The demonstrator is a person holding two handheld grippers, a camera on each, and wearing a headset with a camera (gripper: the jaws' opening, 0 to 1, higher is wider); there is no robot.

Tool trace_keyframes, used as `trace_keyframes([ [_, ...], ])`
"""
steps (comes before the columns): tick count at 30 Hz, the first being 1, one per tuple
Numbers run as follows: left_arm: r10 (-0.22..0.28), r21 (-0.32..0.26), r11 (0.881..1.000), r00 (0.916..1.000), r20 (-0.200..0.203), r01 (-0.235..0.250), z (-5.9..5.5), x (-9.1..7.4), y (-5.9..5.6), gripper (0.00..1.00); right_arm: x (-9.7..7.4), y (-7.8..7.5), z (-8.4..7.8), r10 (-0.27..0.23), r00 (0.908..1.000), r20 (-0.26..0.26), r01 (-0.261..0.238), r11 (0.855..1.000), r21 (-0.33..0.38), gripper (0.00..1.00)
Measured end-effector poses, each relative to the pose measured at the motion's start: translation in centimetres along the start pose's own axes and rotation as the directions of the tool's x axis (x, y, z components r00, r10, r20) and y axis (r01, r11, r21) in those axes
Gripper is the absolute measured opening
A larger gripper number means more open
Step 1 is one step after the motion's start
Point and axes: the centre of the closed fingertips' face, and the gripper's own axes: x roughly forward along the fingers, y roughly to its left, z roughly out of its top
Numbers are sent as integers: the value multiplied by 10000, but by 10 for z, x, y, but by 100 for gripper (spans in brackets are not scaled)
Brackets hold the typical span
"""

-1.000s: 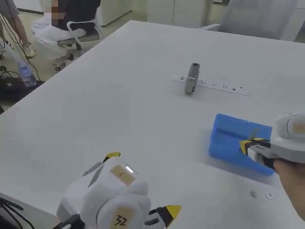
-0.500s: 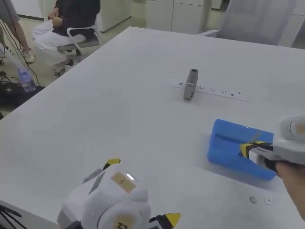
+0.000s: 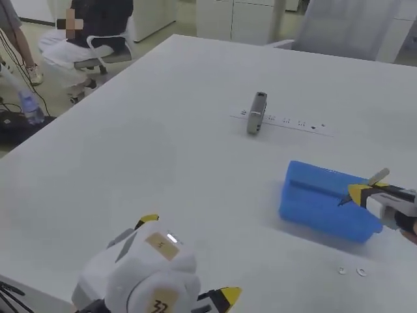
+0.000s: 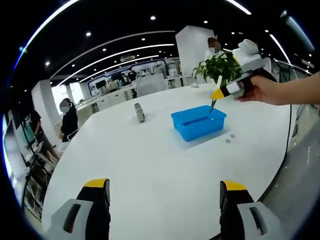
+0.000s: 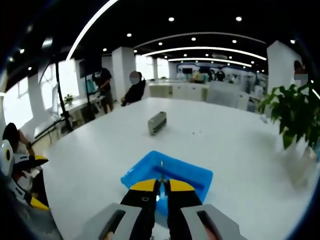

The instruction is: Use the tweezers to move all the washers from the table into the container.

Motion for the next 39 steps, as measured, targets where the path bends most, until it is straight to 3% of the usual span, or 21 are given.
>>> trace_keyframes([
  [7,32,-85,10000,10000,25,-31,0,0,1,93,-25,6,-18,-58,10000,-80,60,9997,219,3],
  [11,29,-92,10000,10000,33,-29,0,0,1,93,-30,12,-30,0,9995,-314,11,9994,341,3],
  [18,26,-102,9999,10000,-5,-26,0,0,1,93,-28,29,-59,96,9955,-947,-95,10000,15,4],
  [27,37,-77,10000,10000,-25,-37,-1,0,1,93,-23,28,-82,88,9875,-1575,-117,9998,-177,4],
  [32,18,-78,10000,10000,-61,-19,-1,1,1,93,-22,28,-88,221,9859,-1660,-175,9994,290,4],
  [39,-29,-48,10000,10000,-82,29,-2,1,0,93,-16,25,-90,228,9854,-1689,-184,9994,280,4],
])
